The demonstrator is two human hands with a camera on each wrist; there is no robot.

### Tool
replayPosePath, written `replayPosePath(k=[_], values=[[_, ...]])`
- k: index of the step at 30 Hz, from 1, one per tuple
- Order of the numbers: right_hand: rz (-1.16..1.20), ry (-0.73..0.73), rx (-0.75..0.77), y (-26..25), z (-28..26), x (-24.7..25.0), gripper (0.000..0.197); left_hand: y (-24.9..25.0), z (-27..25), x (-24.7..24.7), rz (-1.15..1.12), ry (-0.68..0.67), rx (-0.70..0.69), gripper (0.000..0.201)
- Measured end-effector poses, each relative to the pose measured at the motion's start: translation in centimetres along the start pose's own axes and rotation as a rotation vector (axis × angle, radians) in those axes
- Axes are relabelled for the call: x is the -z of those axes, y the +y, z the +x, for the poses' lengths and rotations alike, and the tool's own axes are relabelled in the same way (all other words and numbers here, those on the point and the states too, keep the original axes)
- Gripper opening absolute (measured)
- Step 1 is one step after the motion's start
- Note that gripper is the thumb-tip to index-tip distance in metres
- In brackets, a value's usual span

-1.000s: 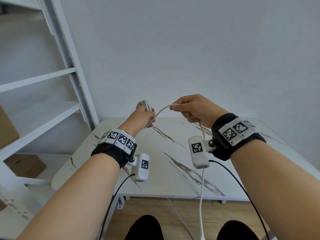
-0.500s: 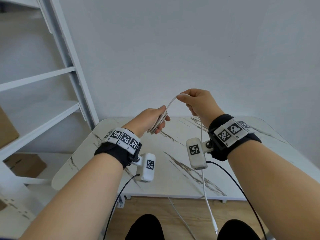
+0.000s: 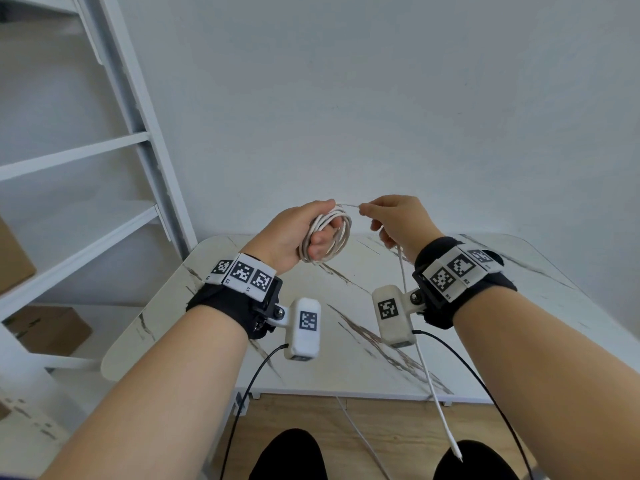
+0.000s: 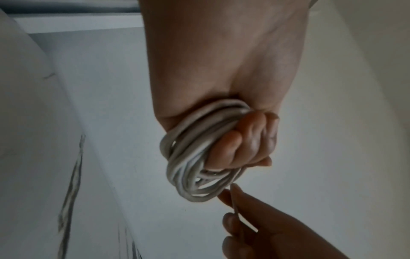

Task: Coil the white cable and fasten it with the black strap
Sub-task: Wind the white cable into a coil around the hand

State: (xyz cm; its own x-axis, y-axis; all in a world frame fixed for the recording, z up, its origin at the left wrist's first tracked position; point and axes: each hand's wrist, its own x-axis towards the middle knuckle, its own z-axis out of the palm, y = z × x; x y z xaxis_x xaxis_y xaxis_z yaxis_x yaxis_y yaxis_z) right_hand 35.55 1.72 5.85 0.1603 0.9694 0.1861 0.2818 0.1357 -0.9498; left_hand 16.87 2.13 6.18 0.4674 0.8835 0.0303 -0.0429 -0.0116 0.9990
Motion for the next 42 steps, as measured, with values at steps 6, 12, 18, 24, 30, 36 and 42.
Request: replayPosePath(k=[6,12,18,24,30,36,42], values=[[-0.025,-0.087,-0.067,0.6,-0.5,-0.4,0.027,0.6,0.0,0.6,-0.287,0.054,-0.055,0.038],[-0.139,-0.092,-0.122,0.7,-0.7,-1.4,0.020,1.2,-0.1,0.8,-0.556,0.051,-0.080,0.036],[-0.164,-0.193,-0.145,0.7,-1.7,-2.9,0.017,1.3,0.1,0.3,-0.730,0.072,-0.075,0.040],[-0.196,-0.347,-0.130,-0.1,-2.6,-3.1,0.024,1.2,0.0,0.6,-0.765,0.136,-0.077,0.022],[-0.287,-0.451,-0.104,-0.8,-2.9,-3.1,0.027,1.1,0.5,0.9,-0.637,0.232,-0.085,0.018],[-0.323,-0.547,-0.103,-0.8,-3.1,-3.1,0.027,0.4,1.0,1.2,-0.471,0.382,-0.088,0.016],[-0.336,-0.596,-0.061,-1.2,-3.2,-3.0,0.023,0.0,1.1,1.7,-0.018,0.553,-0.083,0.013]])
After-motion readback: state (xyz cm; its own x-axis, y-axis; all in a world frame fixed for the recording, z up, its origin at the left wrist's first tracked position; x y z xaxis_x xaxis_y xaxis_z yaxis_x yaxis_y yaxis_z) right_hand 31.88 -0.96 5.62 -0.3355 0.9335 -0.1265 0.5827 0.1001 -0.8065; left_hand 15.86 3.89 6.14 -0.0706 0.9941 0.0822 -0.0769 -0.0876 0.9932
